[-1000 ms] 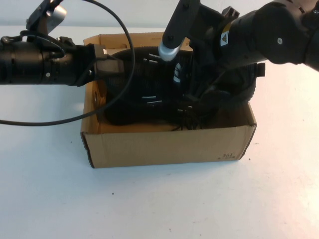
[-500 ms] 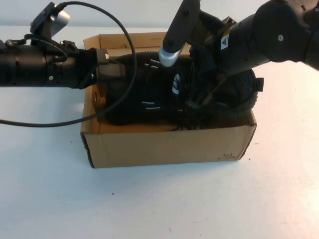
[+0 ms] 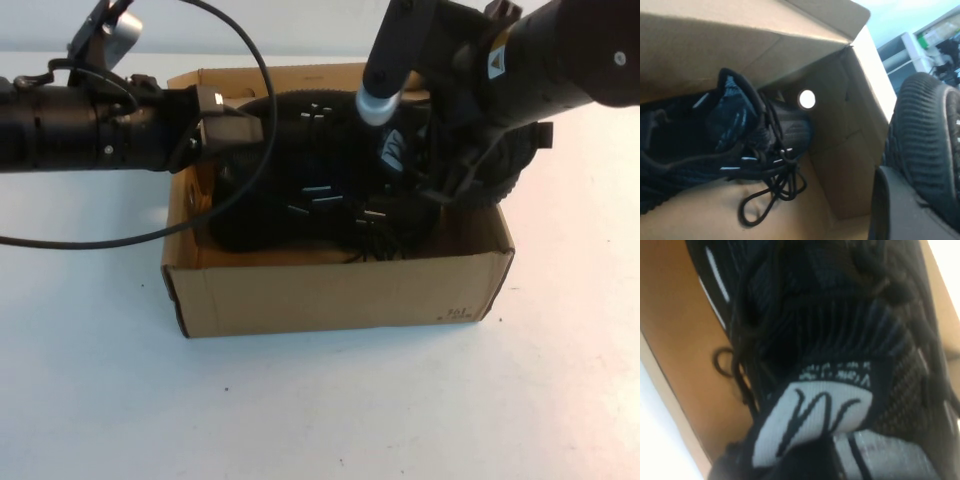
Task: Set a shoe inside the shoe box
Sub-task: Hand over the shoe
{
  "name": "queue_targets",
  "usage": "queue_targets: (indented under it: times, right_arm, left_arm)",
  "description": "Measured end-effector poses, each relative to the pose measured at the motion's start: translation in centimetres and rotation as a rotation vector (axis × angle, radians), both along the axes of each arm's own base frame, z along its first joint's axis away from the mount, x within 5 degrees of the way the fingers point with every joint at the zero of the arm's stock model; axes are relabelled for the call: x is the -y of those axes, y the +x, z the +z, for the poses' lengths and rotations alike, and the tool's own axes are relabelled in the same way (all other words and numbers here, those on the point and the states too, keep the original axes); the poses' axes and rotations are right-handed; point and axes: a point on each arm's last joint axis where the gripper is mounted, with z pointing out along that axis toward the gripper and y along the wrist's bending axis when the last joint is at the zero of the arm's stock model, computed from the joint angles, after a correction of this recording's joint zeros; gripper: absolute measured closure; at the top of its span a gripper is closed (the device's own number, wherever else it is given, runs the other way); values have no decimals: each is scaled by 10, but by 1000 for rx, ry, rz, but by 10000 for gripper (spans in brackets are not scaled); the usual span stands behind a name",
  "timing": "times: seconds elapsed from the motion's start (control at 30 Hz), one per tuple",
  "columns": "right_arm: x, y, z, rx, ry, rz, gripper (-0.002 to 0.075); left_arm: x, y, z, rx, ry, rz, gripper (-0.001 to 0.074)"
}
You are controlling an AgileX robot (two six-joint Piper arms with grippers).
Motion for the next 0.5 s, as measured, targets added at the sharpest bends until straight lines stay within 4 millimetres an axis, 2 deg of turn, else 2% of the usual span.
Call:
queue_targets:
  times: [0.27, 0.5]
  right_arm:
    - [5, 1, 0, 16, -62, -7, 134]
    - [3, -10, 11, -2, 24, 48, 134]
  left_arm:
    - [2, 1, -1, -13, -31, -1, 633]
    - [-4, 3, 0, -3, -48, 6, 633]
